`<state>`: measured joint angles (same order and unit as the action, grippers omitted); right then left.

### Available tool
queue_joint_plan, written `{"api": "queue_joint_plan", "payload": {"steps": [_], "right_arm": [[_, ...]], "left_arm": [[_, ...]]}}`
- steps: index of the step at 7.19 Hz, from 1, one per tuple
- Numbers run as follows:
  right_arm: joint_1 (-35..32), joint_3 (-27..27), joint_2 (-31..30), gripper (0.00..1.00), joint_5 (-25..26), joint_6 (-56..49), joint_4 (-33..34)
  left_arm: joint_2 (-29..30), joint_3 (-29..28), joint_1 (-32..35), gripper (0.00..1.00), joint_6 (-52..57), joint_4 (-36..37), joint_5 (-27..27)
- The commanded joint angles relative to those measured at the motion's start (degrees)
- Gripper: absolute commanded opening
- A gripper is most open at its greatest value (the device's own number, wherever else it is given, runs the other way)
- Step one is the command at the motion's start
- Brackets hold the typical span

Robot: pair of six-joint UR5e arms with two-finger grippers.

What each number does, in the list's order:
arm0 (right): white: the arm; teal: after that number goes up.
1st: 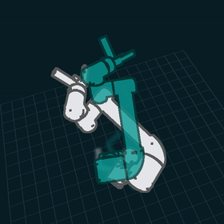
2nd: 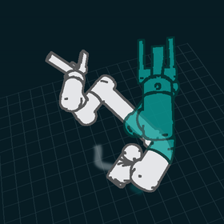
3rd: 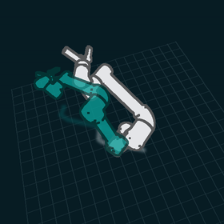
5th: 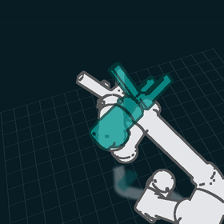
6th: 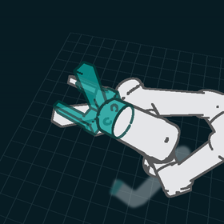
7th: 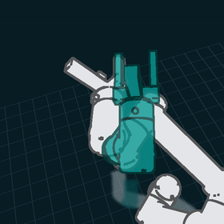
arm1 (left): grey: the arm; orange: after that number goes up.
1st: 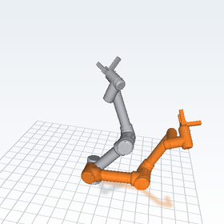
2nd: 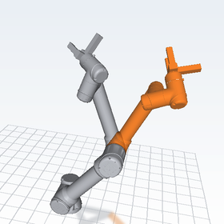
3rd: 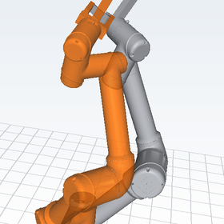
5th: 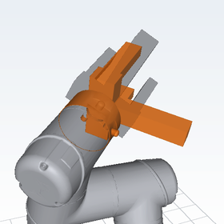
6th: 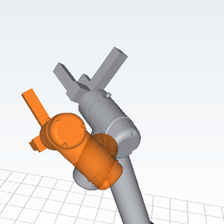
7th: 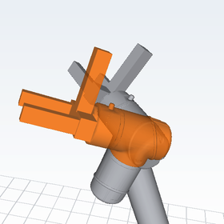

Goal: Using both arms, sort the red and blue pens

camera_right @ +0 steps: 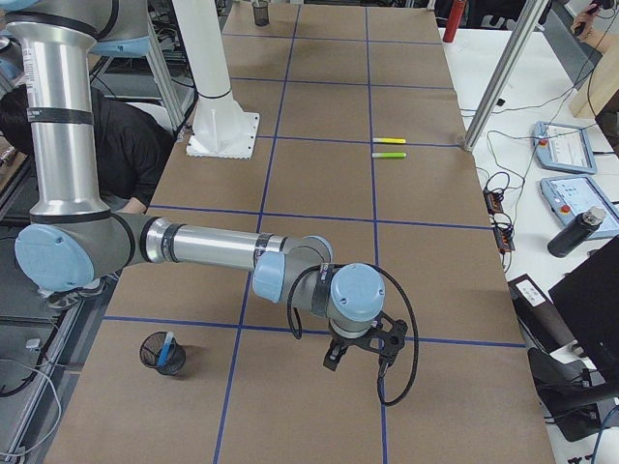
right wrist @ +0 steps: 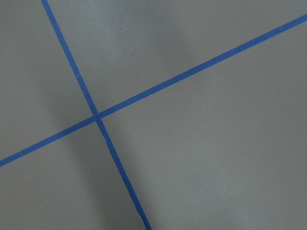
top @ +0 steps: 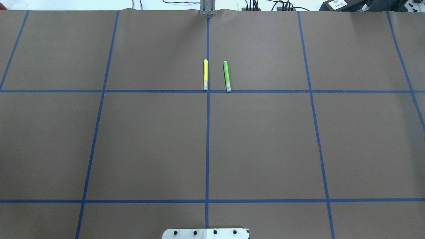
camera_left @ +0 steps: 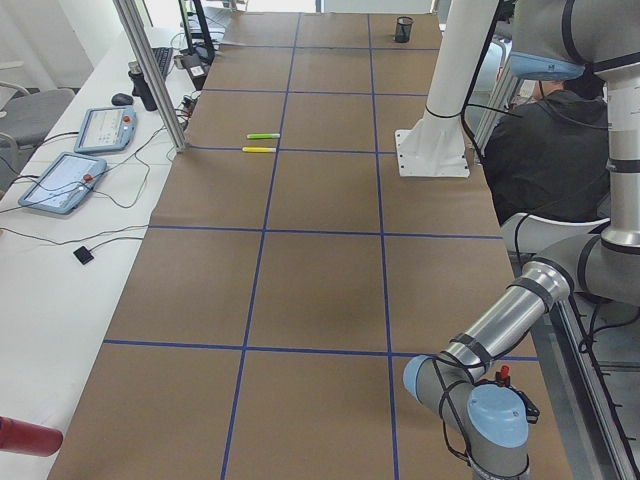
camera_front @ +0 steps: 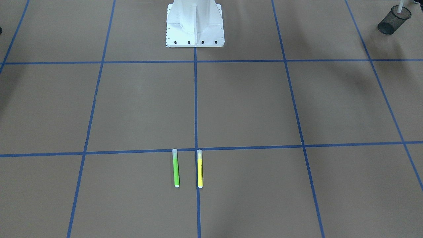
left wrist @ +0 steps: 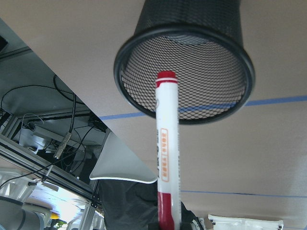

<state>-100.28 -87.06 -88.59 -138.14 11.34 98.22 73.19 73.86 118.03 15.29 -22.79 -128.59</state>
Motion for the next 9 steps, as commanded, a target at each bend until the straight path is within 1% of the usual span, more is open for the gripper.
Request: {"api": "queue_joint_plan", "payload": {"steps": [1, 2, 4, 5, 6, 8, 9], "right_arm": [[0.0, 0.05, -0.09, 1.0, -0.02, 0.09, -0.05], [0.0, -0.03, 0.0, 1.0, -0.02, 0.0, 0.04], [0.0, -0.47, 0.09, 1.0, -0.11, 0.09, 0.04], [0.0, -2.65, -0.61, 1.0, -0.11, 0.09, 0.82], [0.0, -3.37, -0.88, 1.0, 0.07, 0.0, 0.65], [0.0, -3.55, -1.14, 1.0, -0.63, -0.35, 0.21], [0.17, -5.81, -1.23, 1.0, -0.29, -0.18, 0.47]], "left_arm": [[0.47, -0.64, 0.0, 0.64, -0.61, -1.03, -1.3], [0.73, -0.73, 0.0, 1.0, -2.87, -2.86, -3.4], [1.78, -0.56, -0.08, 1.0, -3.42, -3.4, -3.42], [4.13, -0.38, 0.0, 1.0, -3.42, -3.23, -3.42], [8.33, 0.32, 0.0, 1.0, -3.33, -3.23, -3.33], [20.1, 1.11, -0.08, 1.0, -3.51, -3.4, -2.98], [25.37, 1.72, -0.43, 1.0, -3.42, -4.53, -3.07]]}}
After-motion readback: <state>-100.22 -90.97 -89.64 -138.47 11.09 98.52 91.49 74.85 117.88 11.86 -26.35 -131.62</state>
